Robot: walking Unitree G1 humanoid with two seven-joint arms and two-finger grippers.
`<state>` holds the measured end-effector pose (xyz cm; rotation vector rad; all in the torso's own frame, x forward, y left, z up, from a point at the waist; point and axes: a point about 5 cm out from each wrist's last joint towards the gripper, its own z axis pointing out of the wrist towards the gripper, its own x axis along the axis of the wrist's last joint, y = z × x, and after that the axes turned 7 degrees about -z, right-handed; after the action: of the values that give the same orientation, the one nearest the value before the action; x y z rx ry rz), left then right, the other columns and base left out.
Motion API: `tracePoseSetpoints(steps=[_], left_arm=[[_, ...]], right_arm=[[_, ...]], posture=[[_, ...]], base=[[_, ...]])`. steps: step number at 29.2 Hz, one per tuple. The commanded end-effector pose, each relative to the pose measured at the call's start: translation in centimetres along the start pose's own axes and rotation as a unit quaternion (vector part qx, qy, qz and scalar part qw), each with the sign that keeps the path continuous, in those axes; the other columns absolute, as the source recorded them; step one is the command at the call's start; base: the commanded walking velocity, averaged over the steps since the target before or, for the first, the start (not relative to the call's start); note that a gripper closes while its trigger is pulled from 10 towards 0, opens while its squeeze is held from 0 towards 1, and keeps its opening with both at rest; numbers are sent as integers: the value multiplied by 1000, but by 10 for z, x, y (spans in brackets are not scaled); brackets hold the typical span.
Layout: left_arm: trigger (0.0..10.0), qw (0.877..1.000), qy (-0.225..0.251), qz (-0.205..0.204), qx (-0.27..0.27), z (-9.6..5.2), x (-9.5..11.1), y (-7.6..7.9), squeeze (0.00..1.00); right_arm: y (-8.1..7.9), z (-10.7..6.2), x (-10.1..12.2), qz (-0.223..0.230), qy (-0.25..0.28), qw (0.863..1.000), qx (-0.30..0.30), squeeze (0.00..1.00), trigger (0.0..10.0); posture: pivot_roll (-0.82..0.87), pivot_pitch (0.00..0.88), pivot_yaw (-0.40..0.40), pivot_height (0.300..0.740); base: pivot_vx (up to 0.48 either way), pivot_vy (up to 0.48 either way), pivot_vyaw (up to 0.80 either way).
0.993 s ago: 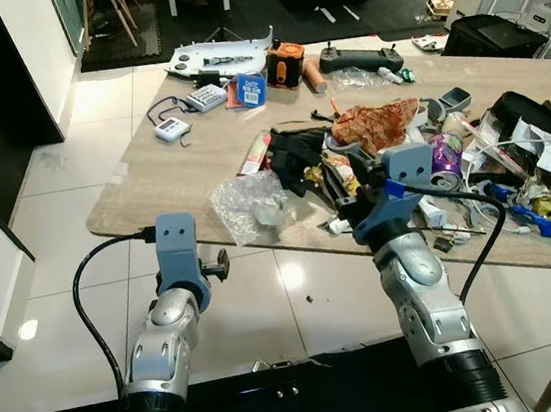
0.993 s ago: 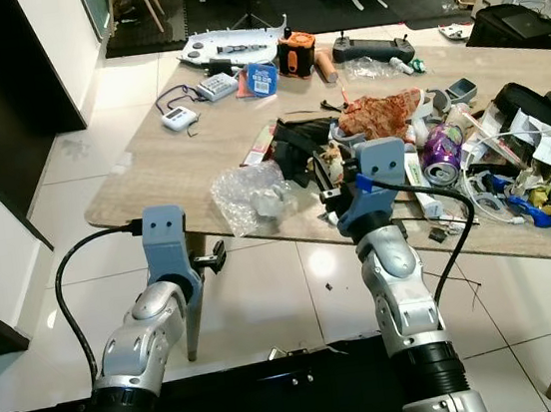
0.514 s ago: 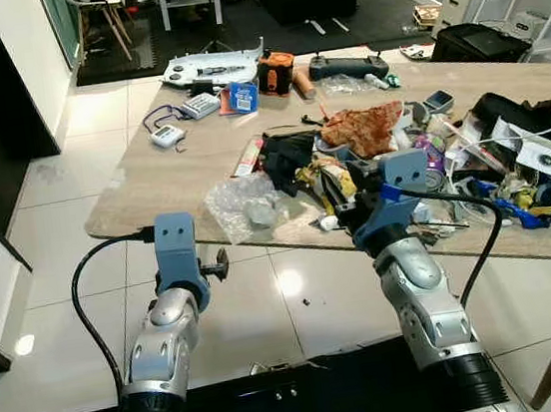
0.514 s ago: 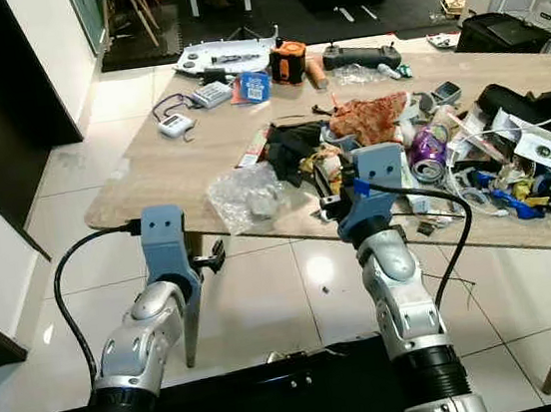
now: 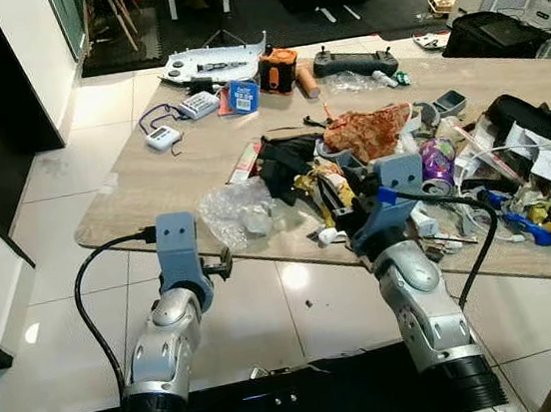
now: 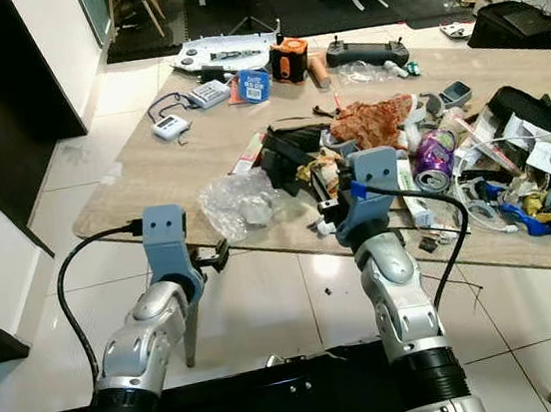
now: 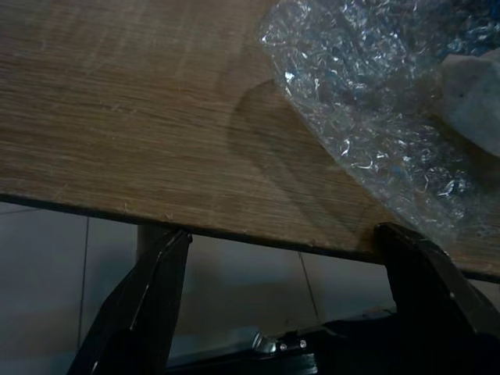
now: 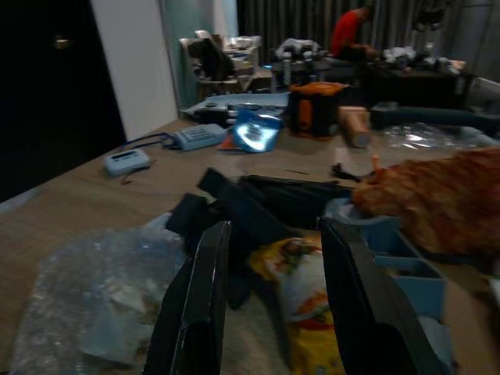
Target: Picking trash to rubbish bin
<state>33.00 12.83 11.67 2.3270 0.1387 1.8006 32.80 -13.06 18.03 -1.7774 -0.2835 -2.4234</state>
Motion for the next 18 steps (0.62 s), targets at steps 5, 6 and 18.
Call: tracePoseSetpoints(steps=[5,6,18], left_arm=[[10000,1000,14,18,1,0,3,2,0],[10000,1000,20,19,-2,1,5,3,0],[10000,993,98,6,-62,-4,35,12,0]], right_arm=[[-2,-3,-6,2,-15,1000,3,0,10000],[-2,-3,-6,3,-15,1000,3,0,10000],[6,-11,2,-2,14,999,-43,0,10000]], posture=[[20,122,-21,740],[20,122,-21,740],[23,117,-21,740]], base=[[0,0,0],[0,0,0],[0,0,0]])
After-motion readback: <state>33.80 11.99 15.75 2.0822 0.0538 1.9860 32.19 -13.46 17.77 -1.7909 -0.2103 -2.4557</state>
